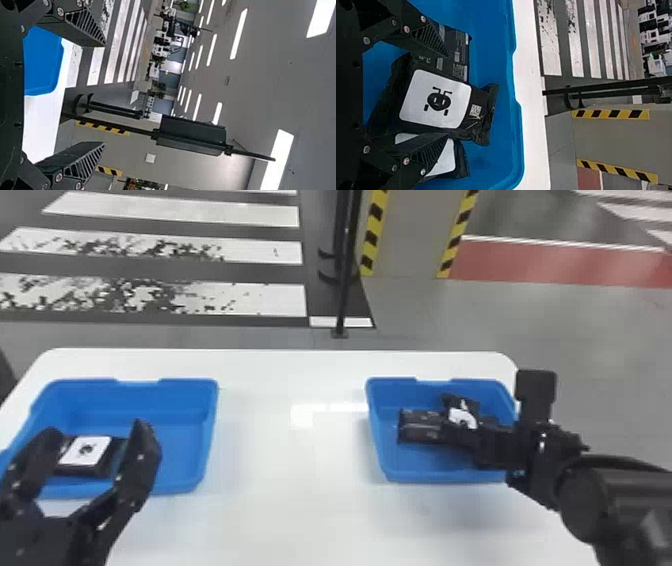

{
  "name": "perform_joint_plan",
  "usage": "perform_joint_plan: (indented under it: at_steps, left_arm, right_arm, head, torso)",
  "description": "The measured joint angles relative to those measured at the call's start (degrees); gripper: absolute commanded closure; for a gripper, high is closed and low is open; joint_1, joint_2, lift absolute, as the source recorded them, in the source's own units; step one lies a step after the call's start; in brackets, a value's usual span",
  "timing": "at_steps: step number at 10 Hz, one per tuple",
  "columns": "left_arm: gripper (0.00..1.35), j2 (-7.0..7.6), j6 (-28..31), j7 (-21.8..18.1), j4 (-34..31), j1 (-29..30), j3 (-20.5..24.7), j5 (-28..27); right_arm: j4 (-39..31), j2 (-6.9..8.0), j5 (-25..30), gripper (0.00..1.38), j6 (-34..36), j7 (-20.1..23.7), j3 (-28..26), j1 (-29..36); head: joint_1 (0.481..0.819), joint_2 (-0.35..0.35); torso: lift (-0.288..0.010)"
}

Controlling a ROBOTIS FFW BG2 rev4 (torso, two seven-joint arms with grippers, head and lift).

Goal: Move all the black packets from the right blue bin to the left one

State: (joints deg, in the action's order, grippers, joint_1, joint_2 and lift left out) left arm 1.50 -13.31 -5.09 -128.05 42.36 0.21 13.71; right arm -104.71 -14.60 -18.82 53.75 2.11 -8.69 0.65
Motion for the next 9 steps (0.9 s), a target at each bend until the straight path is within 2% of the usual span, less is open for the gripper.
perform_joint_plan:
  at_steps: [2, 3, 4, 5, 6, 9]
  left_arm:
    - [0.16, -0.13, -0.36, 0.0, 0.03, 0.14, 0.27, 0.0]
    - [0.16, -0.23, -0.46, 0.0, 0.11, 0.22, 0.4, 0.0]
    - [0.16, -0.32, -0.65, -0.01, 0.24, 0.24, 0.57, 0.0]
    - [0.16, -0.35, -0.84, -0.01, 0.39, 0.24, 0.68, 0.0]
    - [0.17, -0.36, -1.0, -0.01, 0.54, 0.24, 0.69, 0.0]
    - [0.17, -0.36, -1.39, 0.01, 0.89, 0.1, 0.67, 0.08]
  right_arm:
    - [1.03, 0.2, 0.27, 0.36, 0.35, -0.7, 0.0, -0.09]
    - [1.63, 0.26, 0.28, 0.43, 0.38, -0.85, 0.0, -0.15]
    - [2.07, 0.28, 0.12, 0.67, 0.38, -0.88, -0.01, -0.2]
    - [2.88, 0.27, -0.63, 0.97, 0.4, -0.88, -0.05, -0.3]
    - [3.67, 0.24, -1.85, 1.13, 0.44, -0.73, -0.06, -0.43]
    - [2.7, 0.27, -3.75, 1.13, -3.08, 1.82, 0.15, 0.59]
  head:
    - [0.695, -0.138]
    - [0.695, -0.138]
    - [0.695, -0.137]
    - [0.695, -0.135]
    - [0.695, -0.13]
    - [0.695, -0.108]
  torso:
    - [-0.14]
    - [-0.14]
    - [-0.14]
    - [-0.14]
    - [-0.14]
    - [-0.14]
